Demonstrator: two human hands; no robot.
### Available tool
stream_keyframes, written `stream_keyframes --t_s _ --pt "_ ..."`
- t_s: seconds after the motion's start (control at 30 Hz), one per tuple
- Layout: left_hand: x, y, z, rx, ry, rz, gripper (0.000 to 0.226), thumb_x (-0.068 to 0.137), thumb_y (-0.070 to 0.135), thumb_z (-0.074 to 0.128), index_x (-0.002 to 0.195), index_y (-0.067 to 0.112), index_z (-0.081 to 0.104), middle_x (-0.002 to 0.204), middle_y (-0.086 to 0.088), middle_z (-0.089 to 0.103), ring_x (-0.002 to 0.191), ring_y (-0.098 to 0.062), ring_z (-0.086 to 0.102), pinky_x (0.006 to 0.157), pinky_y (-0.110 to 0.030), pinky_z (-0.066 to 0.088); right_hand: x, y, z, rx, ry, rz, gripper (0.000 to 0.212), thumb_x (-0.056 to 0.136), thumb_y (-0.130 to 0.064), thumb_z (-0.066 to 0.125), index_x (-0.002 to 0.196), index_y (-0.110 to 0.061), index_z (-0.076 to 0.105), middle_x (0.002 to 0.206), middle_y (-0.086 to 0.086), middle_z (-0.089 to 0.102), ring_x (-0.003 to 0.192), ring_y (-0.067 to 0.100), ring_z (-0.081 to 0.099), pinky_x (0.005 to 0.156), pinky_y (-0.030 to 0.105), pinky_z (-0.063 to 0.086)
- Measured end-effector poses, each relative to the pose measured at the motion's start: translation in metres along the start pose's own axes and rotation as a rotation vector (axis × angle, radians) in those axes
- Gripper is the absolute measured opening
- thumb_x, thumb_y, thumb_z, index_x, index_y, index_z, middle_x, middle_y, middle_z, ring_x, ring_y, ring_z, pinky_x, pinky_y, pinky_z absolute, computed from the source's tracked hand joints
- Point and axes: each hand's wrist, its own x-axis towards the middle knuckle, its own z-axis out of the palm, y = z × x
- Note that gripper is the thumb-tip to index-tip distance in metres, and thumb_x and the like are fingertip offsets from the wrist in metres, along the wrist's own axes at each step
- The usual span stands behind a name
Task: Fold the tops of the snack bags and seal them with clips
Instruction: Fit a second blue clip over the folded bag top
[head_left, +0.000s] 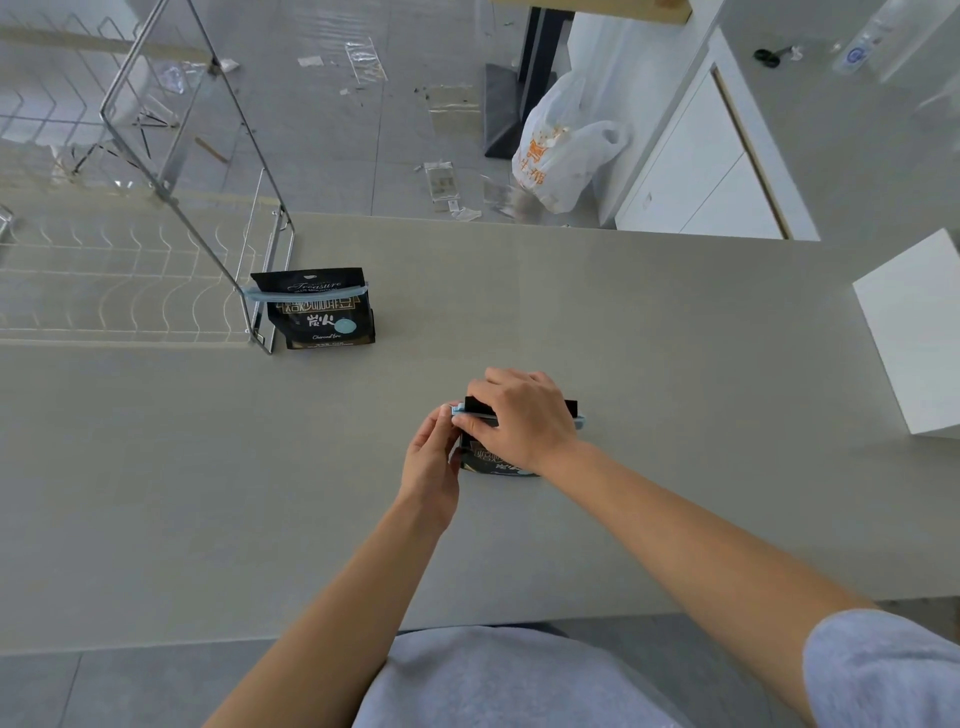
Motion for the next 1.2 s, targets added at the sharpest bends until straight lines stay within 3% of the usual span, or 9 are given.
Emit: stream_keyframes --t_s 0.27,0.47,0.57,0.77,0.87,1.03,1.2 --pt "0.004 0.003 -0.002 0.027 -0.017 -0.042 0.034 0.096 0.032 0.045 0.076 0.032 0.073 0.08 0.016 0.072 0.077 0.003 0.064 0.076 -0.023 0.04 0.004 0.0 -0.003 0.013 -0.016 -0.066 0.035 0.084 -0.051 0.054 0.072 -0.018 0.053 0.069 -0.004 0.052 0.069 0.019 0.053 0.054 0.026 0.029" --pt "0.003 0.008 -0.001 0.055 0.064 0.015 0.02 0.091 0.032 0.053 0.09 0.025 0.072 0.093 0.007 0.071 0.099 -0.011 0.06 0.097 -0.033 0.04 0.006 0.001 -0.003 0.019 -0.068 -0.047 0.036 0.089 -0.054 0.044 0.075 -0.02 0.045 0.072 -0.006 0.051 0.072 0.021 0.054 0.055 0.028 0.03" --pt "0.0 0.011 0.006 0.065 0.108 0.036 0.019 0.091 0.031 0.054 0.089 0.023 0.071 0.095 0.002 0.069 0.102 -0.015 0.058 0.101 -0.037 0.038 0.006 0.003 -0.005 0.047 -0.077 -0.064 0.036 0.09 -0.053 0.041 0.073 -0.022 0.04 0.07 -0.007 0.051 0.073 0.02 0.053 0.054 0.028 0.028" --pt "0.001 0.014 0.007 0.138 0.198 0.083 0.027 0.09 0.026 0.057 0.07 0.029 0.073 0.075 0.015 0.071 0.084 -0.005 0.059 0.082 -0.025 0.041 0.007 0.005 -0.004 0.026 -0.074 -0.106 0.039 0.091 -0.053 0.04 0.07 -0.021 0.042 0.066 -0.01 0.045 0.072 0.016 0.049 0.052 0.027 0.028" --pt "0.001 0.011 0.006 0.121 0.18 0.042 0.023 0.089 0.029 0.058 0.072 0.028 0.073 0.078 0.013 0.071 0.088 -0.006 0.06 0.083 -0.025 0.042 0.005 0.007 -0.004 0.024 -0.033 -0.14 0.039 0.091 -0.051 0.043 0.068 -0.019 0.045 0.063 -0.009 0.046 0.068 0.013 0.042 0.051 0.026 0.026" --pt "0.001 0.015 0.002 0.033 0.044 -0.128 0.024 0.089 0.034 0.056 0.073 0.026 0.072 0.076 0.015 0.07 0.083 -0.004 0.059 0.079 -0.024 0.04 0.004 0.009 -0.005 0.041 -0.009 -0.183 0.037 0.09 -0.048 0.048 0.073 -0.017 0.057 0.067 -0.005 0.058 0.072 0.015 0.05 0.052 0.025 0.032" --pt "0.008 0.026 -0.008 0.034 -0.064 -0.29 0.021 0.089 0.039 0.055 0.078 0.029 0.07 0.079 0.013 0.064 0.08 -0.005 0.054 0.073 -0.023 0.037 0.004 0.006 -0.004 0.019 -0.003 -0.183 0.032 0.09 -0.047 0.05 0.079 -0.017 0.056 0.075 -0.003 0.062 0.079 0.018 0.053 0.055 0.026 0.03"
